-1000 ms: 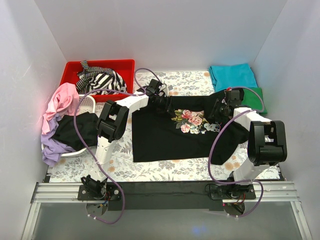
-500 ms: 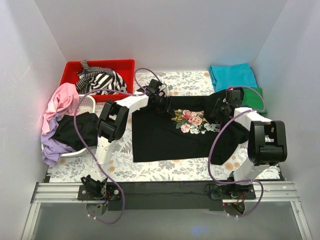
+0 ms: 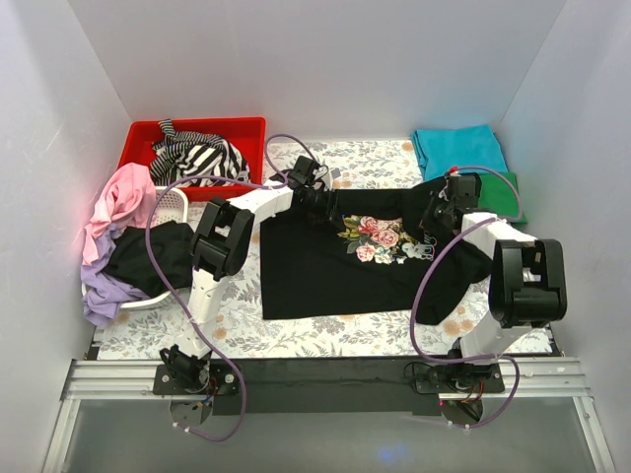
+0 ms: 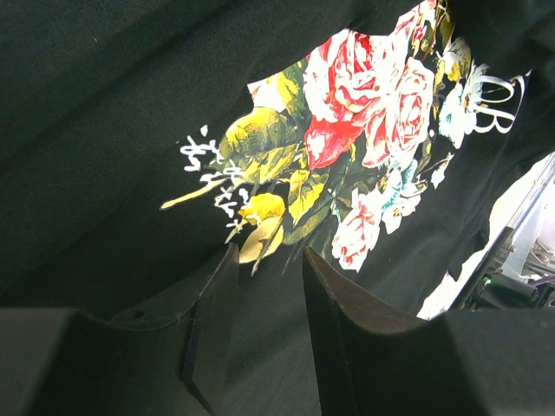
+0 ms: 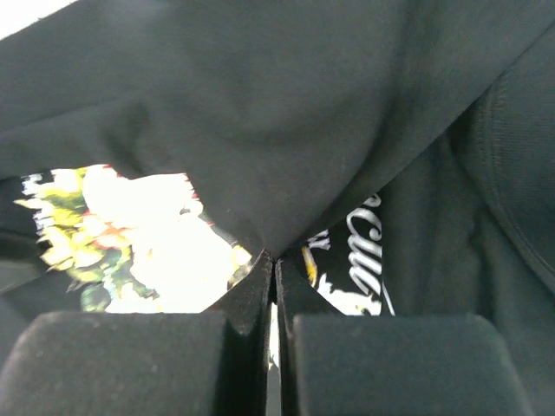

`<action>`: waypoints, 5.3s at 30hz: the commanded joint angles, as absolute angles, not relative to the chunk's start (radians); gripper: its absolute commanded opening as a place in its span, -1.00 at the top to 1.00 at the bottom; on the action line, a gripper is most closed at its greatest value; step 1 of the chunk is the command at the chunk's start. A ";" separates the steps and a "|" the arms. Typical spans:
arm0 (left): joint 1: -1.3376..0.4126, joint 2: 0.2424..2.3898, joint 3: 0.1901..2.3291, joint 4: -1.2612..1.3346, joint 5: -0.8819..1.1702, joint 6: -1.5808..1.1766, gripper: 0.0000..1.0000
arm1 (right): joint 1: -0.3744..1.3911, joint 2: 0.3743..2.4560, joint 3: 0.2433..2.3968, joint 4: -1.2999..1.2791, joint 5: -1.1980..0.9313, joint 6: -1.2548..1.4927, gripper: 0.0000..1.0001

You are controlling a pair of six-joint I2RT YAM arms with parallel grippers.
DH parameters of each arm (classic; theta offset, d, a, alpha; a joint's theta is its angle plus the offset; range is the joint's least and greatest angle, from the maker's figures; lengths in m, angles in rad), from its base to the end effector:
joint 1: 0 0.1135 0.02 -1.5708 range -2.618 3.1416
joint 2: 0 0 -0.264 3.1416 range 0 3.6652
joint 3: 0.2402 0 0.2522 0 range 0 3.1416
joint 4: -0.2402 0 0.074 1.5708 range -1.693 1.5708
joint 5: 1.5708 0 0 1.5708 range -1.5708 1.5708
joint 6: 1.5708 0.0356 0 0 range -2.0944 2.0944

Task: Fold and stack the t-shirts
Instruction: Fold the tshirt

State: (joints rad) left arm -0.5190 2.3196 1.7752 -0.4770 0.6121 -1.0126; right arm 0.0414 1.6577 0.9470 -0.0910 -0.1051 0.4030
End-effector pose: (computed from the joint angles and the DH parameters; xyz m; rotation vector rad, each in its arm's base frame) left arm 0.4190 -0.2629 0.1434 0.4512 -2.8324 1.2088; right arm 0.3433 0.0180 0.1836 0.3801 2.3626 0.3361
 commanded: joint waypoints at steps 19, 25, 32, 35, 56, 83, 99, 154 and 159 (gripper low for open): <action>-0.520 2.315 1.775 -0.502 0.638 -0.991 0.32 | 0.023 1.229 0.979 -0.497 0.386 0.320 0.97; -0.520 2.322 1.782 -0.511 0.644 -0.989 0.32 | 0.021 1.219 0.954 -0.500 0.449 0.307 0.82; -0.520 2.324 1.781 -0.515 0.644 -0.992 0.32 | 0.025 1.209 0.917 -0.399 0.416 0.290 0.23; -0.520 2.324 1.782 -0.515 0.634 -0.992 0.32 | 0.034 1.178 0.890 -0.290 0.214 0.200 0.19; -0.522 2.326 1.786 -0.517 0.612 -0.986 0.33 | 0.195 1.516 1.006 -0.374 -0.048 0.018 0.02; -0.520 2.333 1.789 -0.535 0.588 -0.962 0.33 | 0.166 1.888 1.345 -0.350 0.294 0.052 0.07; -0.520 2.347 1.790 -0.554 0.587 -0.950 0.33 | 0.020 1.974 1.463 -0.344 0.264 0.040 0.09; -0.520 2.329 1.795 -0.588 0.534 -0.910 0.33 | 0.354 1.830 1.243 -0.546 0.735 -0.167 0.05; -0.520 2.306 1.786 -0.581 0.508 -0.911 0.33 | 0.328 1.845 1.259 -0.545 0.727 -0.149 0.46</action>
